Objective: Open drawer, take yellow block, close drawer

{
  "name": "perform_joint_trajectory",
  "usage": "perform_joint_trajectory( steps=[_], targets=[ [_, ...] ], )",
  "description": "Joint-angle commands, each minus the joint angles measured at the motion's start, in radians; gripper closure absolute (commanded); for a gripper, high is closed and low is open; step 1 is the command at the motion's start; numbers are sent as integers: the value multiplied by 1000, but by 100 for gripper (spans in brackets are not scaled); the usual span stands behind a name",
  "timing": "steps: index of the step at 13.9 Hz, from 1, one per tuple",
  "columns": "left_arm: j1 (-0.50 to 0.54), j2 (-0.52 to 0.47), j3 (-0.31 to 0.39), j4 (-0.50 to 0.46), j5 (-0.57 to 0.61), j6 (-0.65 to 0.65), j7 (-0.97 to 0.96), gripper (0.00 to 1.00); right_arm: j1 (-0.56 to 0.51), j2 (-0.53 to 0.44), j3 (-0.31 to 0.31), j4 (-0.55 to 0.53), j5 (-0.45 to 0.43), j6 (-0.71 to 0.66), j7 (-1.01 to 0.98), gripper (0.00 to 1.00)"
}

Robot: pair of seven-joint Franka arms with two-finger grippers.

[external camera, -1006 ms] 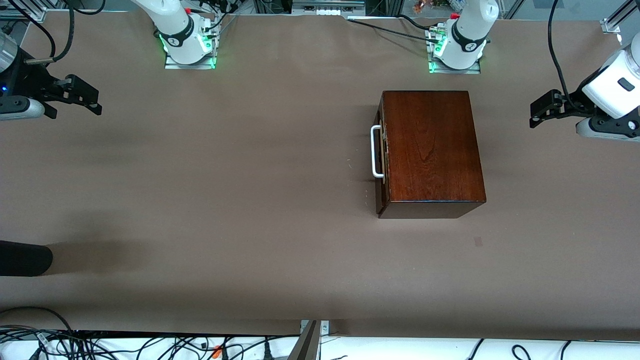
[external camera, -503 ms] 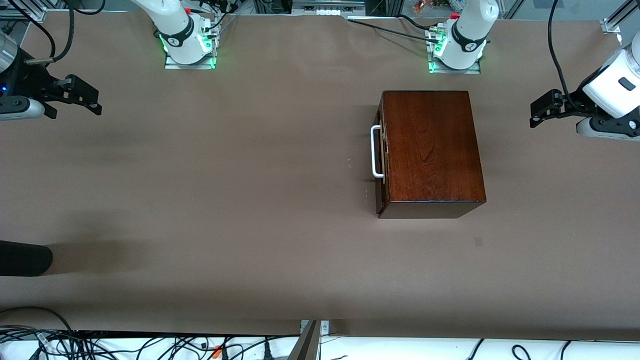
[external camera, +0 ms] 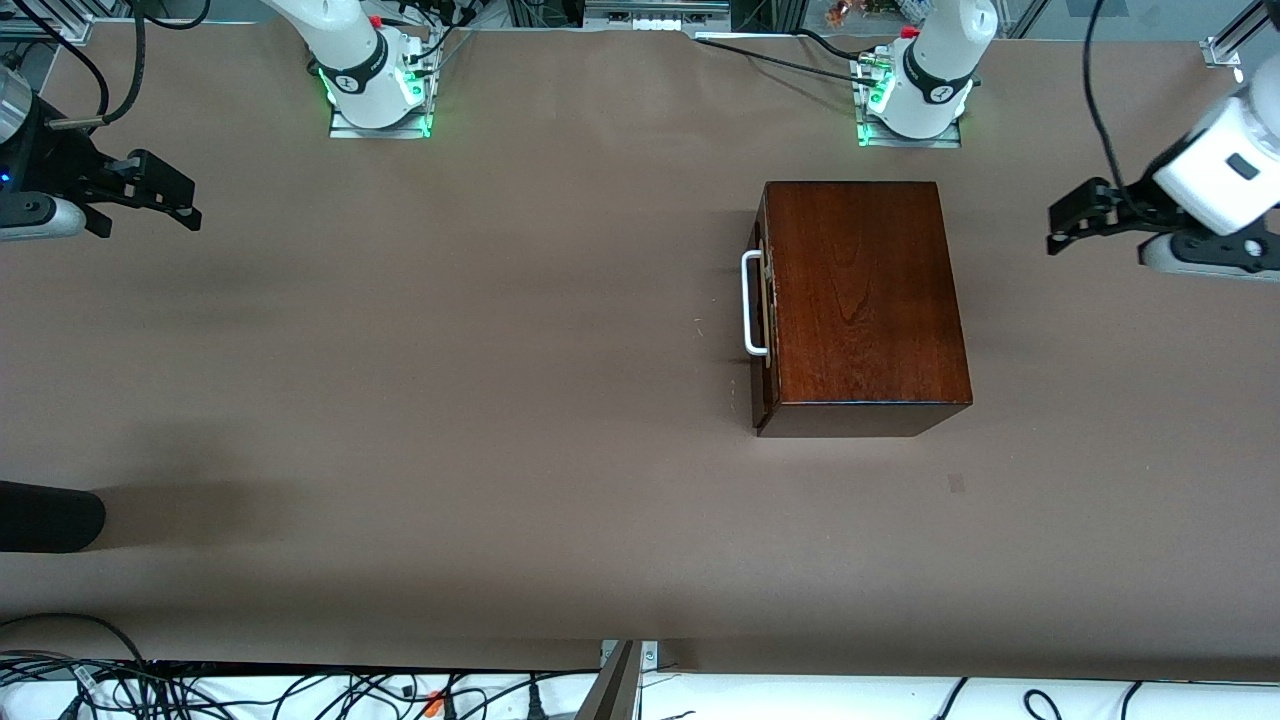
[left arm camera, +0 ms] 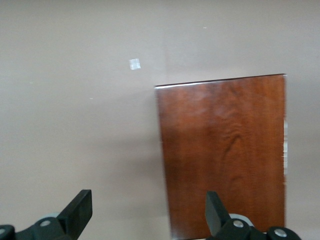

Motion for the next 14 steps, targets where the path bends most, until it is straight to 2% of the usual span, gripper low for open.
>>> perform_joint_trajectory(
  steps=[1,5,7,11,14],
  targets=[
    [-8,3,-120,-15,-2,29,-166,0,-6,7,3,20,-3,-14,3,0],
    [-17,44,-319,-7,15,60,-445,0,-6,7,3,20,-3,-14,3,0],
    [-46,73,-389,20,25,60,-522,0,-6,7,3,20,-3,-14,3,0],
    [-238,159,-401,42,123,58,-716,0,-6,7,3,20,-3,-14,3,0],
    [-303,220,-398,62,174,58,-736,0,-6,7,3,20,-3,-14,3,0]
  ],
)
